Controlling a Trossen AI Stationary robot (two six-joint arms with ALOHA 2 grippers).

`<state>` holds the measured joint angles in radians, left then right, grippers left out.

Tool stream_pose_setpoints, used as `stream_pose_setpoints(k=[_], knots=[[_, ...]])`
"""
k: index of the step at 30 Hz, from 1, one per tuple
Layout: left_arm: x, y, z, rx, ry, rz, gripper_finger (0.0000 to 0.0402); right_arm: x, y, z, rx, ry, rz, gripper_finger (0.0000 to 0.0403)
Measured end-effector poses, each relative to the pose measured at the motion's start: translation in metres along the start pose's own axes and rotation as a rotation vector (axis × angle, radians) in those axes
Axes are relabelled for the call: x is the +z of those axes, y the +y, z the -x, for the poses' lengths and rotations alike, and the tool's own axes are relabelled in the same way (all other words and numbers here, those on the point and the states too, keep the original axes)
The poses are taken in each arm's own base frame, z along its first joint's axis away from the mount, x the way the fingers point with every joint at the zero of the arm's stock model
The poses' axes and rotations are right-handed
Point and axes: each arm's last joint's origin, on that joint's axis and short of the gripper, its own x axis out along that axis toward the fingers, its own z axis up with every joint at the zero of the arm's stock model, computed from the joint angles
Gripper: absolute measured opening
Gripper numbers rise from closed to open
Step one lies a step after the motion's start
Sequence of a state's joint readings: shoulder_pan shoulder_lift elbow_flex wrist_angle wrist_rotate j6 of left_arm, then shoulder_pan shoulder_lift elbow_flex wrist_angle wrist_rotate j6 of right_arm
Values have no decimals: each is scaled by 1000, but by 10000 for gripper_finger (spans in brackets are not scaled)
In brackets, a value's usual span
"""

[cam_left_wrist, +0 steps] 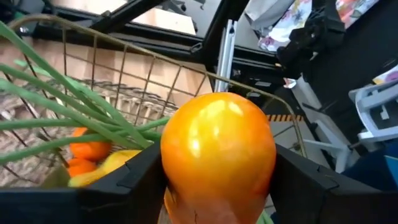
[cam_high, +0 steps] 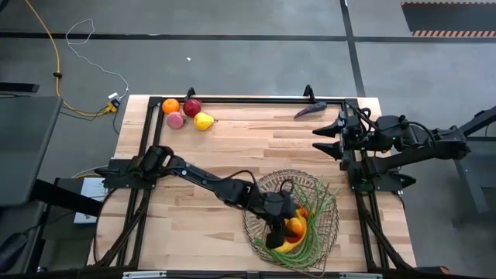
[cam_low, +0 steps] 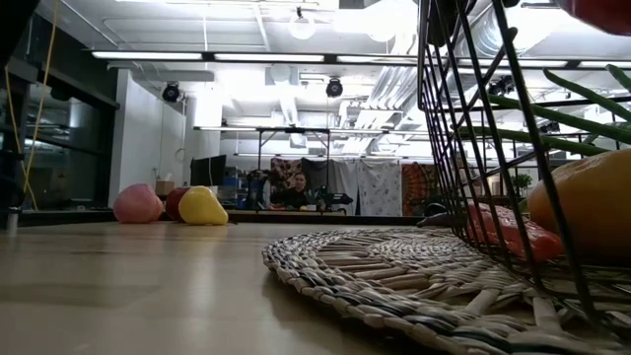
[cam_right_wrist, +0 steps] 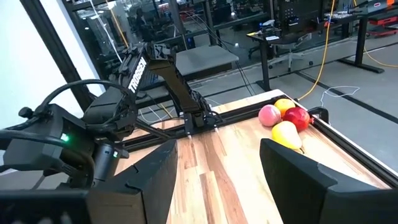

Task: Build produce basket
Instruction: Put the mango into the wire basket, then put the pear into the wire basket

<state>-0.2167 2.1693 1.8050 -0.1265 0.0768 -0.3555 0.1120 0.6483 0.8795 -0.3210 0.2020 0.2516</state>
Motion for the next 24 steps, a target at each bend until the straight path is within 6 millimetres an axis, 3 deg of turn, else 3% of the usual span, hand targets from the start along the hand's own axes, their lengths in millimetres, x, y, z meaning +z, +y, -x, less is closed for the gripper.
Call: stream_pose_setpoints(k=[14,17,24], knots=[[2,3,5,-61,53,-1,297,0,0,0,-8,-2,-11,220],[11,10,18,-92,73,14,298,0,-1,0,-24,-6,-13,220],[52,34,75,-52,42,15,294,0,-1,0,-41,-11,-10,220]])
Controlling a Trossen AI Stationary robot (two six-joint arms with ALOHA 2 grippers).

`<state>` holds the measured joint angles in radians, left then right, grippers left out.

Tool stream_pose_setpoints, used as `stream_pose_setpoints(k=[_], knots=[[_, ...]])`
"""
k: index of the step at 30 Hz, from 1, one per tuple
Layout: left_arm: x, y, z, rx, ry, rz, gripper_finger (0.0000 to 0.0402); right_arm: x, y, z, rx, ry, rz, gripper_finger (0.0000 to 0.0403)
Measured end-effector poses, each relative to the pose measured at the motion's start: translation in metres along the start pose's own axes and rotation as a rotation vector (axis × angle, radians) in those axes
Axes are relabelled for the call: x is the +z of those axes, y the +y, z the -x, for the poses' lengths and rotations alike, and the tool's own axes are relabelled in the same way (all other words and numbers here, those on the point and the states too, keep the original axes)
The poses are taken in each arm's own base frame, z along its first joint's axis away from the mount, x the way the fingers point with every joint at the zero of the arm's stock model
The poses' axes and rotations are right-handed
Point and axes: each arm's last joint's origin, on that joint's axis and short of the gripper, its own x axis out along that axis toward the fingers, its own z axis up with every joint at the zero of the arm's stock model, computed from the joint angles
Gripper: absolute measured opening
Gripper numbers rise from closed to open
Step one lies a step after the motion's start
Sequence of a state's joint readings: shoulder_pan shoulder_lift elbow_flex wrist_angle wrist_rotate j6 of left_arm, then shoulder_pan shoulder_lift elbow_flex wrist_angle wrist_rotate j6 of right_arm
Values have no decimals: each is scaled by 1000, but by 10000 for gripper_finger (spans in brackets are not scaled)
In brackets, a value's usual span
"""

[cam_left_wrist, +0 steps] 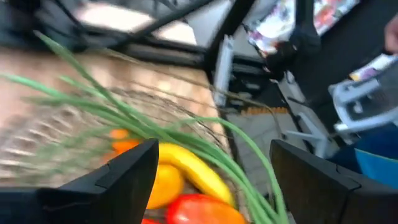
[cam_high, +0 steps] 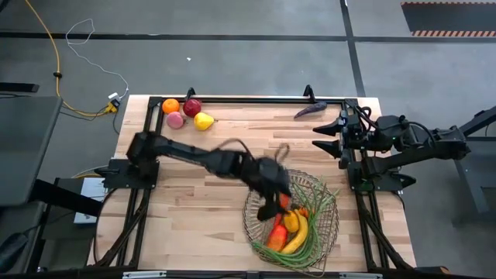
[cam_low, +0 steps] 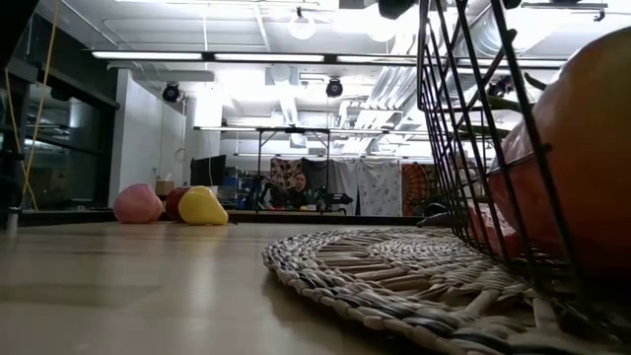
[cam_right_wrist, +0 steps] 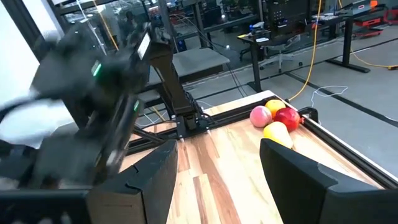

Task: Build produce basket
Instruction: Put the pear into the wire basket

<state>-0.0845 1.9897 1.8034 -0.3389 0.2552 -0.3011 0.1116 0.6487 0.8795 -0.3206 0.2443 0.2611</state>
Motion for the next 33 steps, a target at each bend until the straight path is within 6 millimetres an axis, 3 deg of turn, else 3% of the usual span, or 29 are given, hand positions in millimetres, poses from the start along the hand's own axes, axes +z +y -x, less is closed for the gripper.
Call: stream_pose_setpoints(k=[6,11,14,26,33], knots=[[35,10,73,90,-102,-92,294,0,0,0,0,0,0,220],[35,19,129,175,-148,-100,294,-1,0,-2,-4,13,3,220],[17,23,155,197,-202,-81,294,-3,0,-4,-8,27,4,220],[-110,31,218,311,-562,36,294,-8,2,-17,-24,65,-23,220],[-141,26,252,409,-621,-30,294,-13,4,-28,-40,103,-16,220]])
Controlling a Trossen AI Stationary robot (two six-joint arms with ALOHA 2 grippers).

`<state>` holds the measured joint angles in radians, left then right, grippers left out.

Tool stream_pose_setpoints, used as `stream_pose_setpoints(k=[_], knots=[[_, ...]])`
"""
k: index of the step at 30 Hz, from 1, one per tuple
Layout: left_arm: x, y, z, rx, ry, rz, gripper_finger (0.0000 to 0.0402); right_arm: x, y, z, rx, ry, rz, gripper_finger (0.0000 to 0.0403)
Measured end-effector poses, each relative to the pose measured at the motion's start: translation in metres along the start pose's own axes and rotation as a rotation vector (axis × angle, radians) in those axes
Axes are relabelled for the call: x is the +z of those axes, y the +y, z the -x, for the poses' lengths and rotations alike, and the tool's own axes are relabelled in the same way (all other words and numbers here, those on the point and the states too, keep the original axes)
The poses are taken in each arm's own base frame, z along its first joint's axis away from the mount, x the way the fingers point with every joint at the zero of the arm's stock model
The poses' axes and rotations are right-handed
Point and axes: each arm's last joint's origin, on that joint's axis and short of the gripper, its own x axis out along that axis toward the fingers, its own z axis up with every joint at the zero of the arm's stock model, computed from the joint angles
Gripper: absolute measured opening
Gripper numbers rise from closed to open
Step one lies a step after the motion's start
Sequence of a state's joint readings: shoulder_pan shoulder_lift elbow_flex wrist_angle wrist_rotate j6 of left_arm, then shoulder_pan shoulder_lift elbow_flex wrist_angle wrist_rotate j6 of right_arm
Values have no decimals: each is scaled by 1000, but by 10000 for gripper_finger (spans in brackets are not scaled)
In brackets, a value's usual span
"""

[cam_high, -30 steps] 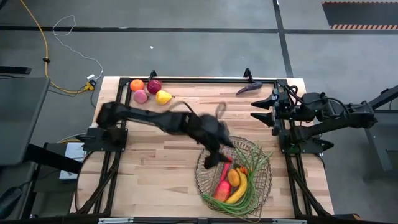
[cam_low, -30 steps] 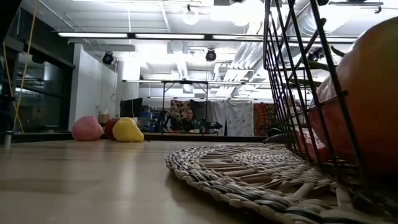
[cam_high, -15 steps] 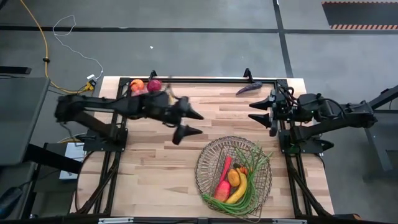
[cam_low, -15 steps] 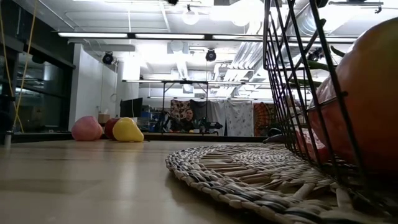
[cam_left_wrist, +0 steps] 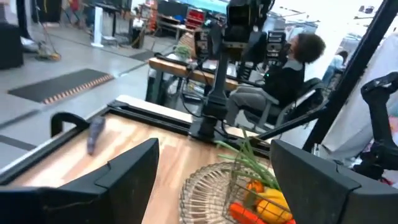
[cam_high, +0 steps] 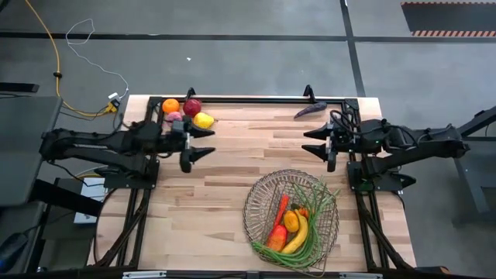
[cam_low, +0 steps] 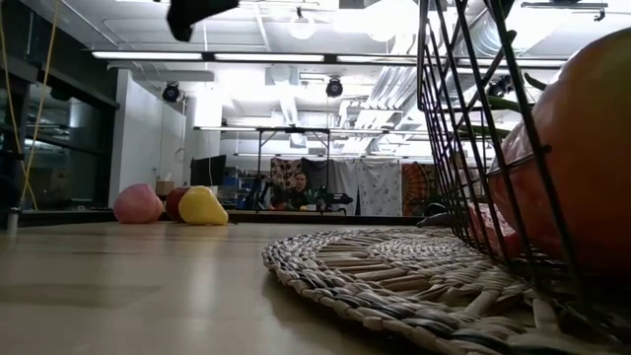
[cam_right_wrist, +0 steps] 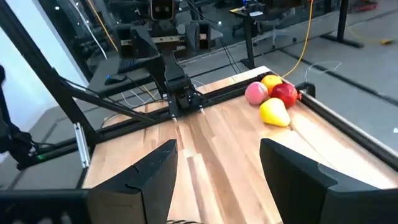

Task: Build produce basket
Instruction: Put the pear into the wire basket

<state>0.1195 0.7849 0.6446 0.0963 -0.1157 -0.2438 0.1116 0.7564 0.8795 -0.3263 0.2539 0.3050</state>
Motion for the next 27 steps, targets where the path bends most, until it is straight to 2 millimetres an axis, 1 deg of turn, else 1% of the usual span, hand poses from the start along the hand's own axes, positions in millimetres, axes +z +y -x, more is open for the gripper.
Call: stream_pose_setpoints(k=[3,5,9,13,19,23,25,27], knots=[[2,3,13,-38,1,32,294,-1,0,-2,-13,3,-50,220],[4,4,20,-80,7,77,294,-1,-1,-3,-43,-3,-51,220],[9,4,27,-118,-15,138,294,-1,-1,-4,-55,-4,-50,220],[9,4,27,-79,-27,152,294,-2,0,-4,-32,12,-8,220],[6,4,22,-35,-15,68,294,-3,1,-4,12,35,13,220],[5,4,22,-32,-12,115,294,-5,1,-4,15,52,52,221],[5,4,22,-31,-11,139,294,-5,1,-4,14,52,52,230],[5,4,22,-29,-11,145,294,-5,0,-4,14,53,45,248]])
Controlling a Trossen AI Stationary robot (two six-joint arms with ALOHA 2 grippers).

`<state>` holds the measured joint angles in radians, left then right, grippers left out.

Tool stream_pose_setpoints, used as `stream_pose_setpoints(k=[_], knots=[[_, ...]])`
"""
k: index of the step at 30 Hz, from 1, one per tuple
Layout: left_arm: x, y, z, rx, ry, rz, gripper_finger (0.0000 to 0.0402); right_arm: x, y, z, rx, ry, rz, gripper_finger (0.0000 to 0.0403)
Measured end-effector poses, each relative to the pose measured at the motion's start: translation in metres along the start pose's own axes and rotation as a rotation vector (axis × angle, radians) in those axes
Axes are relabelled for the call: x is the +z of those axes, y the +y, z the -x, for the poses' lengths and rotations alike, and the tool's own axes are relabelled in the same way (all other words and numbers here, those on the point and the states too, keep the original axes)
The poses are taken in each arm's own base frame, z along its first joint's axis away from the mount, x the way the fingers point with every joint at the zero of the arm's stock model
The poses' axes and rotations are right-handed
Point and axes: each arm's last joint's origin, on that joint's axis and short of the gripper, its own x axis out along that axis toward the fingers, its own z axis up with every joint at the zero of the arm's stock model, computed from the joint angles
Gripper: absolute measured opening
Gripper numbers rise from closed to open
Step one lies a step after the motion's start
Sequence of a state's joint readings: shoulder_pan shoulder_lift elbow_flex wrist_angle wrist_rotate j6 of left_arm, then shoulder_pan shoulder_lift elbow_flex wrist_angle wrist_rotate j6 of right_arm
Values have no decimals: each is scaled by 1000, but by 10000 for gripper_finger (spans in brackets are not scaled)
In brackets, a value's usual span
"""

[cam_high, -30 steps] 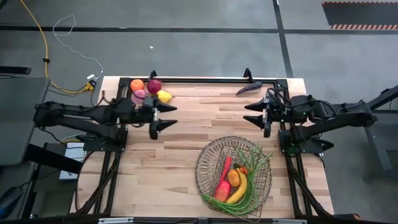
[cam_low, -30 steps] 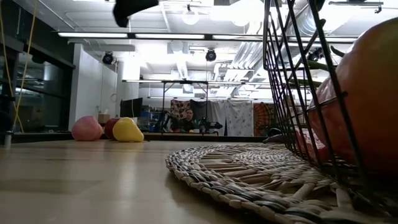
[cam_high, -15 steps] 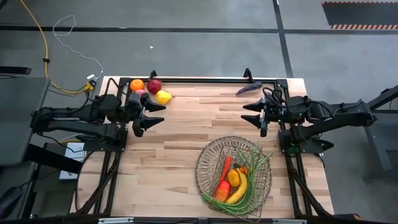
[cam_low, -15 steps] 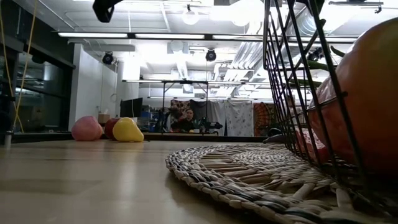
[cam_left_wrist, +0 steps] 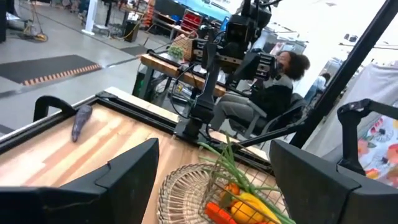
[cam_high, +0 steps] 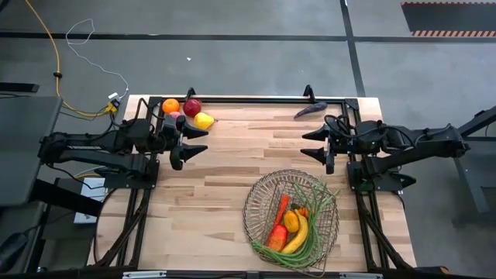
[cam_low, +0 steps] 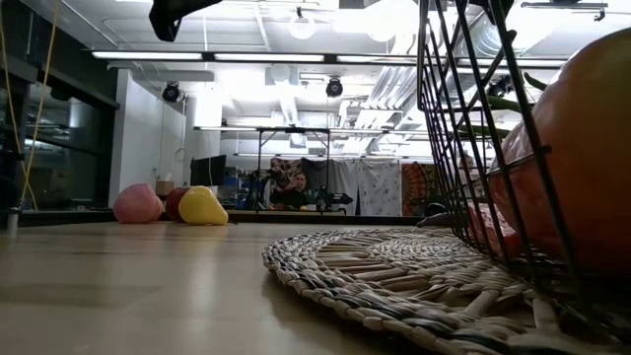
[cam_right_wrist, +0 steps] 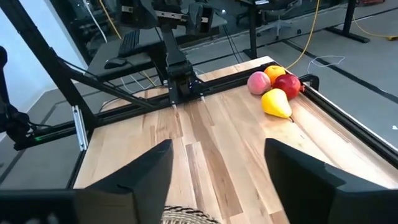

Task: Build produce basket
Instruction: Put the pear into the wire basket

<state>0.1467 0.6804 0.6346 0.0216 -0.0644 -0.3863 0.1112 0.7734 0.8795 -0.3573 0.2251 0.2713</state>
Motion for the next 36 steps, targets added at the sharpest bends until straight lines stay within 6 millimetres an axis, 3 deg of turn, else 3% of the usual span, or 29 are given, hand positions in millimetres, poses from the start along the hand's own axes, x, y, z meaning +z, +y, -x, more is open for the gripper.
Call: stream_pose_setpoints(k=[9,14,18,24,30,36], knots=[[0,3,-1,88,-20,-33,294,0,-4,0,-117,-27,-35,388],[-1,12,-8,301,-69,93,294,1,-4,0,-141,-47,-80,384],[10,25,-21,478,12,142,294,1,-4,0,-141,-50,-117,381],[24,79,-35,814,367,295,294,1,-4,0,-143,-47,-68,383],[3,152,-46,1003,625,384,294,1,-4,0,-143,-47,-69,383],[-20,196,-54,1136,727,430,294,1,-4,0,-143,-47,-70,383]])
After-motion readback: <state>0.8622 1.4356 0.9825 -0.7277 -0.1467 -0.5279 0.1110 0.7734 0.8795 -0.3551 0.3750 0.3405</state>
